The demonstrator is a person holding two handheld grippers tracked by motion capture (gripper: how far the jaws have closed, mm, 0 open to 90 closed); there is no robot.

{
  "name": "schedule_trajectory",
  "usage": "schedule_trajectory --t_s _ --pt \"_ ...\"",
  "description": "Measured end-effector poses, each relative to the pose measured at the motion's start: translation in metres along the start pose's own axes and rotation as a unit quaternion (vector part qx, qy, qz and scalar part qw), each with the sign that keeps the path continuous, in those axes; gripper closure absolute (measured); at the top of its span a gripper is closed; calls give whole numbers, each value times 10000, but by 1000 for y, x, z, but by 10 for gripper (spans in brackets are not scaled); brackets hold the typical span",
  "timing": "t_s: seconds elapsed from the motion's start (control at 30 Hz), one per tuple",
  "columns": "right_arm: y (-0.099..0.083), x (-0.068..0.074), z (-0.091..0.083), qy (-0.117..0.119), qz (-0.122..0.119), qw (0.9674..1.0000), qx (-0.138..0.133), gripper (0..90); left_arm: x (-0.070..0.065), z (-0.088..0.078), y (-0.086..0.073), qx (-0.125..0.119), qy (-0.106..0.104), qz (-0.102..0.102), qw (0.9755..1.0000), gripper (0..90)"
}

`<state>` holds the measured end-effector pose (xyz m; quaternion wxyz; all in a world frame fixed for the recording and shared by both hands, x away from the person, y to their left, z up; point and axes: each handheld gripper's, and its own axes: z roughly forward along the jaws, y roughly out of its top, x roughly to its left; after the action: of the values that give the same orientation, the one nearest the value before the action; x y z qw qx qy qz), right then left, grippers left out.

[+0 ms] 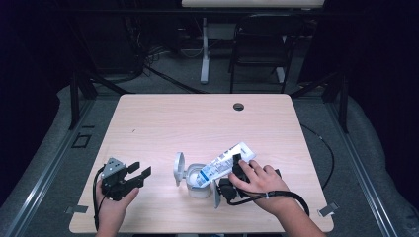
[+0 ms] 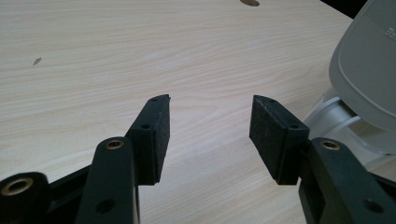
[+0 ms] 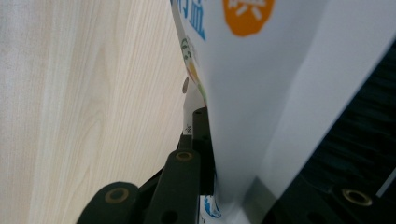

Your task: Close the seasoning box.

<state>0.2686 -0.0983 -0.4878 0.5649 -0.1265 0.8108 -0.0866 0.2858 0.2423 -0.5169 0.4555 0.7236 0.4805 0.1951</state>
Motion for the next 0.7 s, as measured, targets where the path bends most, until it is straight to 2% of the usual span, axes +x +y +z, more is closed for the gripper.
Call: schedule_trajectory --t_s 0.13,0.23,0.33,0.47,0.53,0.57,0.7 --pt "-1 1 0 76 140 9999 -67 851 0 0 0 -6 2 -4 10000 485" --pt "-1 0 -2 102 148 9998 15 852 0 1 0 -10 5 -2 10000 485" --pt "-1 2 0 171 310 9993 -122 854 0 1 0 -5 3 -2 10000 485" --pt "-2 -1 -2 244 497 9985 -41 855 0 1 -1 3 7 -7 10000 485" --pt "-4 1 0 319 710 9968 -177 855 0 1 -1 2 10 -2 10000 485" --pt "-4 0 -1 321 694 9970 -121 856 0 1 -1 1 11 0 10000 485" --pt "-6 3 -1 451 899 9947 -200 856 0 1 -1 -5 17 9 10000 485"
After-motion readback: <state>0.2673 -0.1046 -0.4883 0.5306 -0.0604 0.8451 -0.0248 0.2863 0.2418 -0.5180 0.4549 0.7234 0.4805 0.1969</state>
